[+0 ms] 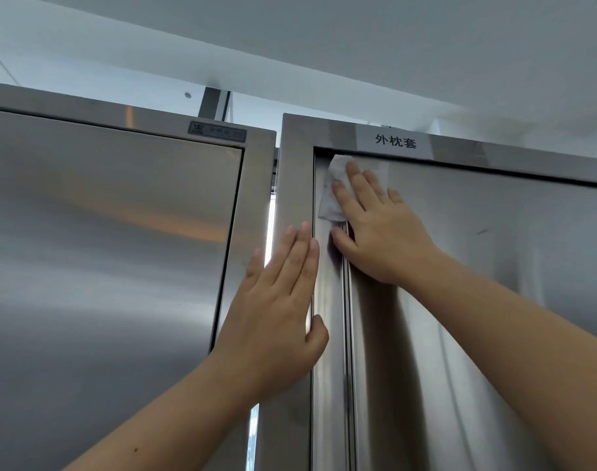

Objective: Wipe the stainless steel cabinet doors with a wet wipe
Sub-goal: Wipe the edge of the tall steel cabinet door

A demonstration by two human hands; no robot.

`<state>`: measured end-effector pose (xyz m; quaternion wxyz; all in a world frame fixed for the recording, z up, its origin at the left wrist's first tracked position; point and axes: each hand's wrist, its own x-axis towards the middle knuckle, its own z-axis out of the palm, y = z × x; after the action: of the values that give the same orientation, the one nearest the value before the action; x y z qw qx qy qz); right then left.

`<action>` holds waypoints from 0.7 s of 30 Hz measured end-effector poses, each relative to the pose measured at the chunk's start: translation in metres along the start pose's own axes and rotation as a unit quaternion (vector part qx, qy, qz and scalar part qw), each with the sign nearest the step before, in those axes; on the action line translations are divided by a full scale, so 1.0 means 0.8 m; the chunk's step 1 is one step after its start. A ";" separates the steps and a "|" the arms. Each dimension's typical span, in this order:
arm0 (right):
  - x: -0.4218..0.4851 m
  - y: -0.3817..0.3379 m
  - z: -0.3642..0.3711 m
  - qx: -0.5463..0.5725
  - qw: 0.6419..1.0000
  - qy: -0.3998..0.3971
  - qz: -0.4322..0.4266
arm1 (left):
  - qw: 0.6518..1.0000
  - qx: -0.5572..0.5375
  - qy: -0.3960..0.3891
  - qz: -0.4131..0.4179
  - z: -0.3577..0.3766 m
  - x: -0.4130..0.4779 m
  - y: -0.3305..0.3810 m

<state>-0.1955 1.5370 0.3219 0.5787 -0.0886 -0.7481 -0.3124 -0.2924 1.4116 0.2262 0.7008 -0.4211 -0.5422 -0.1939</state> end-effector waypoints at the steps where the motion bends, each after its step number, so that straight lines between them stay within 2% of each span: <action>1: 0.005 -0.001 0.001 0.003 1.000 -0.002 0.006 | 1.000 -0.003 0.002 0.000 0.000 0.000 0.000; 6: -0.035 -0.007 0.026 0.040 0.993 0.105 -0.019 | 1.000 -0.020 0.014 0.000 0.002 -0.001 -0.002; 10: -0.043 -0.008 0.023 0.028 0.995 0.092 -0.013 | 0.999 -0.030 0.012 -0.006 0.002 0.000 -0.001; 15: -0.009 -0.001 0.008 -0.003 1.000 0.017 0.022 | 1.000 -0.023 0.002 -0.001 0.000 -0.001 -0.001; 21: -0.004 0.007 0.008 -0.041 0.998 0.047 -0.006 | 1.000 -0.018 0.001 0.000 0.000 -0.001 -0.001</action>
<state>-0.1970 1.5457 0.3200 0.6071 -0.0928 -0.7072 -0.3503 -0.2936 1.4108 0.2258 0.6937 -0.4335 -0.5379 -0.2038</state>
